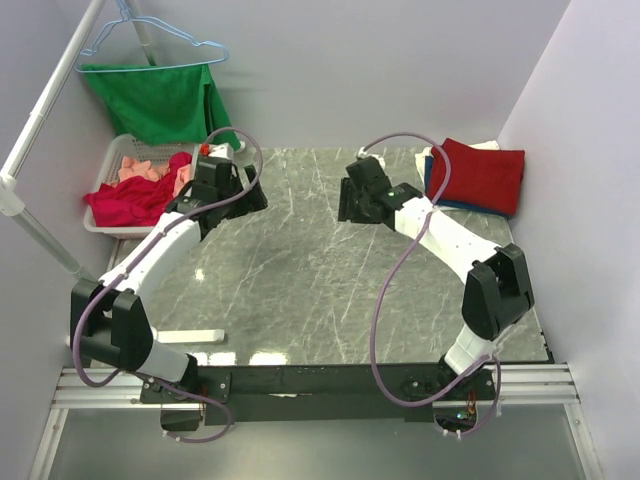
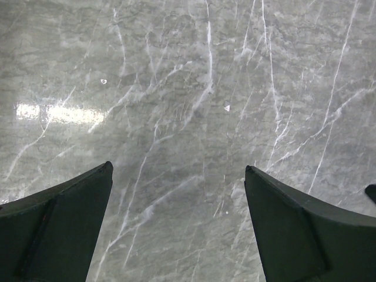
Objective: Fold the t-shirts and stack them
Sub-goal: Reset both grippers
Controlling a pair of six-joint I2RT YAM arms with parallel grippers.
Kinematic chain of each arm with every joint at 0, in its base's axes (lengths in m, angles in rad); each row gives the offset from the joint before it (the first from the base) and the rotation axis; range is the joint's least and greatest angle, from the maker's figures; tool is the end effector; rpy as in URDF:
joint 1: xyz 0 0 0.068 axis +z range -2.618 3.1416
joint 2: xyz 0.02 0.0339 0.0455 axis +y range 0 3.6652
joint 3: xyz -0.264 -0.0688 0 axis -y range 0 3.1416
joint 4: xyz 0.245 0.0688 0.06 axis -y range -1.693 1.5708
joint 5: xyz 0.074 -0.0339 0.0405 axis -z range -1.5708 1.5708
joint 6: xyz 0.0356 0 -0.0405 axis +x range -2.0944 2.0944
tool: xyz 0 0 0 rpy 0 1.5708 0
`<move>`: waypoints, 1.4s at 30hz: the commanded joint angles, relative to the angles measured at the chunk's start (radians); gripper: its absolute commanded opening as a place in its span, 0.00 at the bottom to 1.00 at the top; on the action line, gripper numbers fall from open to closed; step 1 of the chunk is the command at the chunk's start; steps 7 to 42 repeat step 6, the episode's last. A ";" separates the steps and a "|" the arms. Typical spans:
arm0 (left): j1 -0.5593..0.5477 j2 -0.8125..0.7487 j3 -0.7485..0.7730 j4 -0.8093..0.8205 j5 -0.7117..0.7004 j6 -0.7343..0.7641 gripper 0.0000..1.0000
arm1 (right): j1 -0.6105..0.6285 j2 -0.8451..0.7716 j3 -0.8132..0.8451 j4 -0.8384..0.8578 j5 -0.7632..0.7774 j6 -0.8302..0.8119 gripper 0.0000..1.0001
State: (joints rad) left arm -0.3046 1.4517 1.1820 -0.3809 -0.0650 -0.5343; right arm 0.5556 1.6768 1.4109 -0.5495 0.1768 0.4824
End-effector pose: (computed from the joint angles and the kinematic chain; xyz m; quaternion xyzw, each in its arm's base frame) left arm 0.3135 -0.0961 0.3018 -0.1170 0.8880 -0.1542 0.4172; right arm 0.3218 0.1924 0.2901 -0.0013 0.9265 0.1110 0.3597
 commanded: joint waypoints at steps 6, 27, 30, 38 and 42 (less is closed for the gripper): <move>-0.030 -0.036 -0.001 0.004 -0.078 0.019 1.00 | 0.061 -0.035 -0.030 0.036 -0.023 0.022 0.60; -0.030 -0.036 -0.001 0.004 -0.078 0.019 1.00 | 0.061 -0.035 -0.030 0.036 -0.023 0.022 0.60; -0.030 -0.036 -0.001 0.004 -0.078 0.019 1.00 | 0.061 -0.035 -0.030 0.036 -0.023 0.022 0.60; -0.030 -0.036 -0.001 0.004 -0.078 0.019 1.00 | 0.061 -0.035 -0.030 0.036 -0.023 0.022 0.60; -0.030 -0.036 -0.001 0.004 -0.078 0.019 1.00 | 0.061 -0.035 -0.030 0.036 -0.023 0.022 0.60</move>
